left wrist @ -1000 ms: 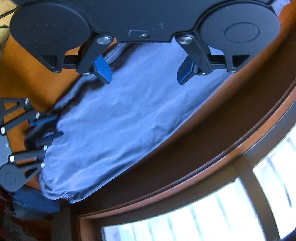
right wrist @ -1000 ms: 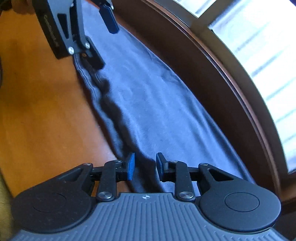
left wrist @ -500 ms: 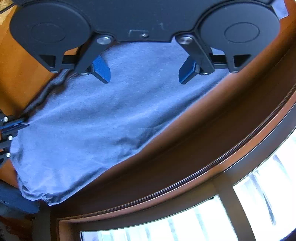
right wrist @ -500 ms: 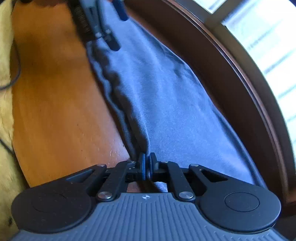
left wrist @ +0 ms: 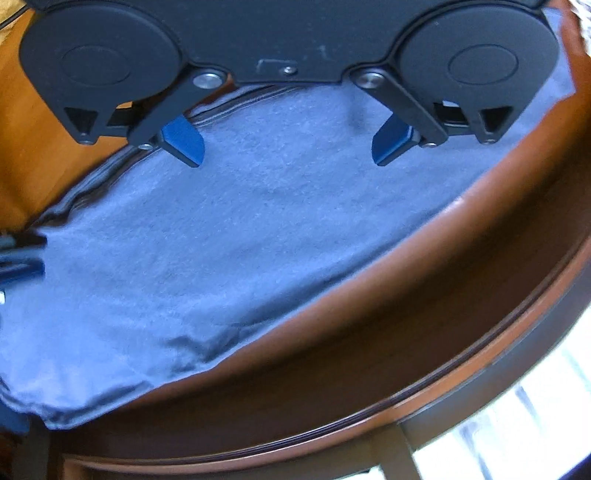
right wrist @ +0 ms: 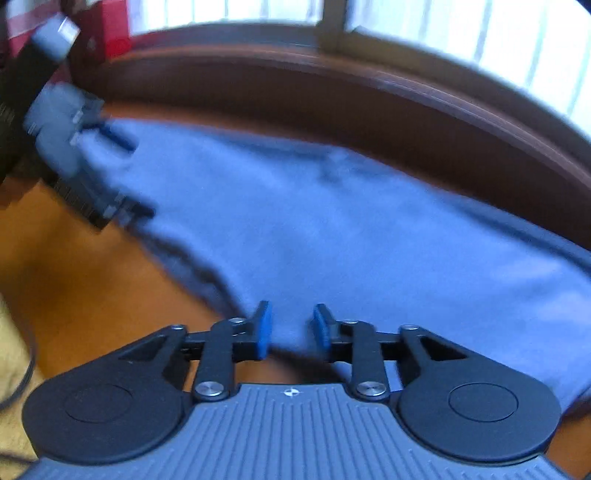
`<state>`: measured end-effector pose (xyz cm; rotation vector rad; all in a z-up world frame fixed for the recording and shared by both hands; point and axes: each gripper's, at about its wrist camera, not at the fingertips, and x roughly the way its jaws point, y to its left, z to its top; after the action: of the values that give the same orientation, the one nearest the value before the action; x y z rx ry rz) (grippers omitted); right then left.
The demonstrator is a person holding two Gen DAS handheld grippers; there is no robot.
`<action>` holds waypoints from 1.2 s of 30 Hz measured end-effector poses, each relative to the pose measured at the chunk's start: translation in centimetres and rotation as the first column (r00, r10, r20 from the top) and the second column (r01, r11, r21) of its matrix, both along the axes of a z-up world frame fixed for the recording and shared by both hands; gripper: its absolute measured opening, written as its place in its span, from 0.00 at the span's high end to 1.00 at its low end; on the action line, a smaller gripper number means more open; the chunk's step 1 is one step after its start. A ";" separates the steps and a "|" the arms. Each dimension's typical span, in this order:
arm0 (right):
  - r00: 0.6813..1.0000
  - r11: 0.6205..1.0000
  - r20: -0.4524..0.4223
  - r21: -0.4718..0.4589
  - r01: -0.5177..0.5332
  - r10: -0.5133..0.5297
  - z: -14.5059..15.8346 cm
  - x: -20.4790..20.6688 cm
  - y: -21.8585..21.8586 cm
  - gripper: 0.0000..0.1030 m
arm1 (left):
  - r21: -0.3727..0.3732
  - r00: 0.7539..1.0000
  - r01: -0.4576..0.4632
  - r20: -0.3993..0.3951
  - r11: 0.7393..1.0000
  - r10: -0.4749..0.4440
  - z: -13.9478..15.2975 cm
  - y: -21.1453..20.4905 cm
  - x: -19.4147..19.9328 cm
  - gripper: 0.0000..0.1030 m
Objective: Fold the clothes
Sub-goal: 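Grasp the trouser end with the right gripper and lift it toward the waistband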
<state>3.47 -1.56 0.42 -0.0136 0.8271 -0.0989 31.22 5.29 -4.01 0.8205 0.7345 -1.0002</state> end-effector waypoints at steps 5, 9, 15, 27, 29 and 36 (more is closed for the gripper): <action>0.999 0.996 0.025 0.081 0.047 -0.049 1.3 -2.7 -0.3 0.75 | 0.006 0.999 0.032 0.034 0.999 -0.033 0.8 0.3 -0.4 0.06; 0.943 0.952 0.131 0.038 0.303 -0.305 3.5 -7.0 -6.5 0.55 | -0.045 0.994 0.084 0.069 0.995 -0.081 1.9 -2.5 -1.5 0.07; 0.617 0.648 0.201 0.183 0.739 -0.761 4.0 -16.6 -23.8 0.45 | -0.083 0.998 0.046 0.047 0.995 -0.043 2.6 -9.6 -5.9 0.07; 0.503 0.360 -0.031 0.661 0.658 -0.864 -2.2 -22.5 -41.5 0.73 | -0.213 0.950 0.161 -0.231 0.964 -0.209 4.5 -20.9 -20.6 0.08; 0.559 0.475 0.062 0.610 0.634 -0.827 -0.1 -22.5 -41.6 0.82 | -0.137 0.922 0.175 -0.324 0.975 -0.211 3.1 -21.8 -21.3 0.12; 0.730 0.684 0.012 0.362 0.633 -0.683 0.5 -23.1 -43.7 0.78 | -0.061 0.855 0.213 -0.471 0.975 -0.216 1.9 -20.7 -23.2 0.11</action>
<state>-19.65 -45.29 0.96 0.6252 0.6550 -0.6433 8.04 -15.39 -2.10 0.6626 1.0742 -1.4344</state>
